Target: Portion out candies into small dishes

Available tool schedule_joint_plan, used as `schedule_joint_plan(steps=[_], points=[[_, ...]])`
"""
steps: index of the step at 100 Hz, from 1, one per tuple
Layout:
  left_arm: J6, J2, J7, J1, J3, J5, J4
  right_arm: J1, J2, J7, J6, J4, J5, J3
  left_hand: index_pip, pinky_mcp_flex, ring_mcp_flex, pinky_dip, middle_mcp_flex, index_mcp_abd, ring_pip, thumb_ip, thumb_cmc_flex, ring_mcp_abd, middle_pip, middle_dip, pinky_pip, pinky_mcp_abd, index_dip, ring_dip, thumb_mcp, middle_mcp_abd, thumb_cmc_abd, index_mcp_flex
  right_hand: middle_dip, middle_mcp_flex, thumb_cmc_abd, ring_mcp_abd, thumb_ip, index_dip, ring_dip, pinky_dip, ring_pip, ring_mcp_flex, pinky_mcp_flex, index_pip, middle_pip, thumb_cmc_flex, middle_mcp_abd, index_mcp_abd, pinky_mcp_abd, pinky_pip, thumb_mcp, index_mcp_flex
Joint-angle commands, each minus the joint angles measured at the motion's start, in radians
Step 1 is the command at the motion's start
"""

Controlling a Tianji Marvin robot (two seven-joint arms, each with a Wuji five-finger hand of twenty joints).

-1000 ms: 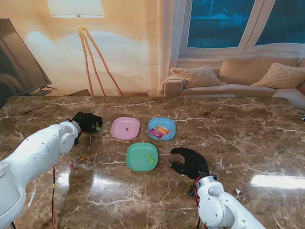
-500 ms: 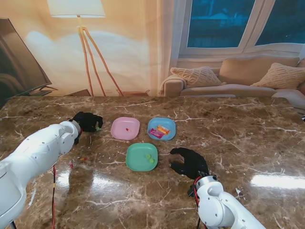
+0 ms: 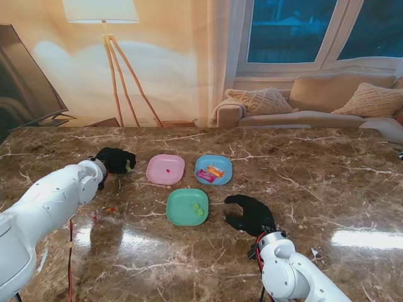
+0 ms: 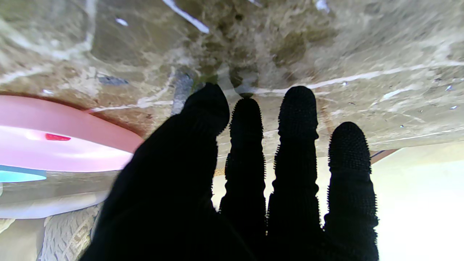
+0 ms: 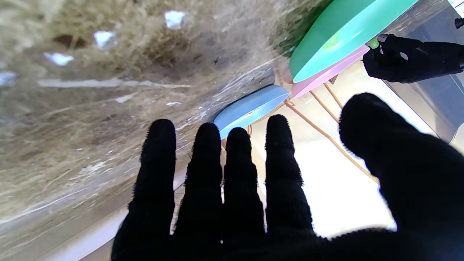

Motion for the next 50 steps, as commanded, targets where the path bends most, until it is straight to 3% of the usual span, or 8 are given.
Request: schedule_joint_plan(steps=[1, 19, 35, 50], points=[[-0.001, 0.008, -0.005, 0.017, -0.007, 0.012, 0.0, -0.006, 0.0, 0.017, 0.001, 0.007, 0.005, -0.002, 0.095, -0.001, 0.026, -0.007, 0.072, -0.021, 0.03, 0.004, 0.049, -0.005, 0.017, -0.012, 0.04, 0.003, -0.002, -0.015, 0.003, -0.006, 0.018, 0.046, -0.004, -0.024, 0.012, 0.032, 0.013, -0.01, 0.018, 0.02, 0.004, -0.006, 0.004, 0.005, -0.004, -0.006, -0.004, -0.029, -0.006, 0.017, 0.01, -0.011], [0.028, 0.058, -0.02, 0.055, -0.111, 0.088, -0.119, -0.004, 0.0, 0.018, 0.001, 0.006, 0.005, -0.004, 0.1, -0.004, 0.021, -0.009, 0.068, -0.022, 0.037, 0.005, 0.051, -0.004, 0.023, -0.007, 0.042, 0.005, -0.004, -0.021, -0.005, -0.006, 0.024, 0.042, -0.004, -0.025, 0.012, 0.032, 0.013, -0.01, 0.018, 0.021, 0.004, -0.006, 0.004, 0.006, -0.004, -0.006, -0.002, -0.028, -0.007, 0.017, 0.009, -0.011], [0.054, 0.117, -0.058, 0.137, -0.291, 0.218, -0.297, -0.003, 0.0, 0.017, 0.003, 0.007, 0.005, -0.005, 0.1, -0.006, 0.02, -0.009, 0.068, -0.023, 0.04, 0.006, 0.052, -0.004, 0.026, -0.005, 0.043, 0.006, -0.006, -0.028, -0.011, -0.003, 0.026, 0.042, -0.004, -0.027, 0.012, 0.032, 0.013, -0.01, 0.018, 0.021, 0.004, -0.005, 0.003, 0.006, -0.004, -0.005, -0.004, -0.029, -0.007, 0.016, 0.01, -0.011], [0.069, 0.15, -0.11, 0.246, -0.482, 0.336, -0.481, -0.004, -0.001, 0.012, 0.002, 0.006, 0.002, -0.004, 0.102, -0.008, 0.018, -0.01, 0.07, -0.022, 0.042, 0.008, 0.052, -0.001, 0.028, -0.004, 0.044, 0.011, -0.008, -0.034, -0.015, -0.001, 0.026, 0.045, -0.004, -0.026, 0.011, 0.032, 0.013, -0.01, 0.018, 0.021, 0.004, -0.006, 0.004, 0.006, -0.004, -0.005, -0.003, -0.029, -0.007, 0.016, 0.01, -0.011]])
